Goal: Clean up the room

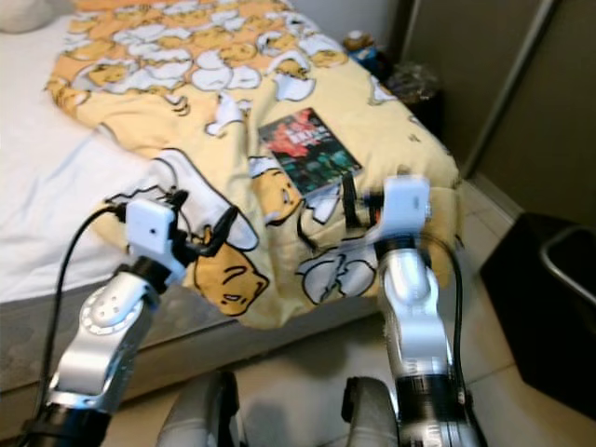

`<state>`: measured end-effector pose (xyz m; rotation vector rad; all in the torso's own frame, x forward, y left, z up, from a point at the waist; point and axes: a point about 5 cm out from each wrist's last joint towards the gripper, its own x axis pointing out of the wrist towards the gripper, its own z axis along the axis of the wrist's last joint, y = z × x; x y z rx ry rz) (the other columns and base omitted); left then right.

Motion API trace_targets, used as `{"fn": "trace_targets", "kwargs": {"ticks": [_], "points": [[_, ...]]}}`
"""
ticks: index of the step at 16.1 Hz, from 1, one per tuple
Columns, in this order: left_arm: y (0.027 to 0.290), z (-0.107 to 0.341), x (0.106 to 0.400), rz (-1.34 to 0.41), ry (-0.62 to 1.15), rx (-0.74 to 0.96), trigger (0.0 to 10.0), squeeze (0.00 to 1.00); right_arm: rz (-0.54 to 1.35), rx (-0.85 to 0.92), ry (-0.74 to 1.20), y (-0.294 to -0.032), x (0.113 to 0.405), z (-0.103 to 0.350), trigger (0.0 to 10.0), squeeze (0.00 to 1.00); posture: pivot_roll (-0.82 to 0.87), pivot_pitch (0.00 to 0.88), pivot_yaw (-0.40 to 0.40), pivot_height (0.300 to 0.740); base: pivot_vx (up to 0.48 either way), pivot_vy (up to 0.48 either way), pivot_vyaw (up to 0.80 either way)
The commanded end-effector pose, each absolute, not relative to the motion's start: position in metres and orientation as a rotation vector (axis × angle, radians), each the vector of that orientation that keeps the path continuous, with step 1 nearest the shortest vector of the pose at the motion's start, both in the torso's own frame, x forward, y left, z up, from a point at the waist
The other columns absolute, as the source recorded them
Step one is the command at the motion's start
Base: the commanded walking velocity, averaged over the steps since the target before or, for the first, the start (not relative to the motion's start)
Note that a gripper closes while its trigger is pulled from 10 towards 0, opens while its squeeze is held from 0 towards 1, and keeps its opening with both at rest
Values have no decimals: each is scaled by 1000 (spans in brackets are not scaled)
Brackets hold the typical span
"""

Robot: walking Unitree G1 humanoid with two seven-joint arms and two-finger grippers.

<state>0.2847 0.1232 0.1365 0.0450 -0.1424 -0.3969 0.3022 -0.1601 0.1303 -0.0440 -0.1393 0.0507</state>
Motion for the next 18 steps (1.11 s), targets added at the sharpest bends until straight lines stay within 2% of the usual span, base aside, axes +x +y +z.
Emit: {"fn": "trace_targets", "kwargs": {"ticks": [1,8,10,16,18], "points": [[119,140,288,-394,-154,37,10000,0,82,-46,-160,-151,298,137,10000,0,-71,0,55,609,255,-405,0],[106,132,282,-380,-125,10,10000,0,105,-47,-125,-148,288,125,10000,0,-106,0,36,609,334,-340,0],[106,132,280,-366,-123,5,10000,0,115,-58,-121,-147,287,125,10000,0,-101,0,33,609,349,-326,578],[113,132,279,-294,-117,-28,10000,0,148,-70,-119,-142,288,125,10000,0,-91,0,25,609,469,0,700],[117,131,280,-263,-104,-37,10000,0,159,-59,-129,-143,293,129,10000,0,-83,0,27,609,0,0,0]]}}
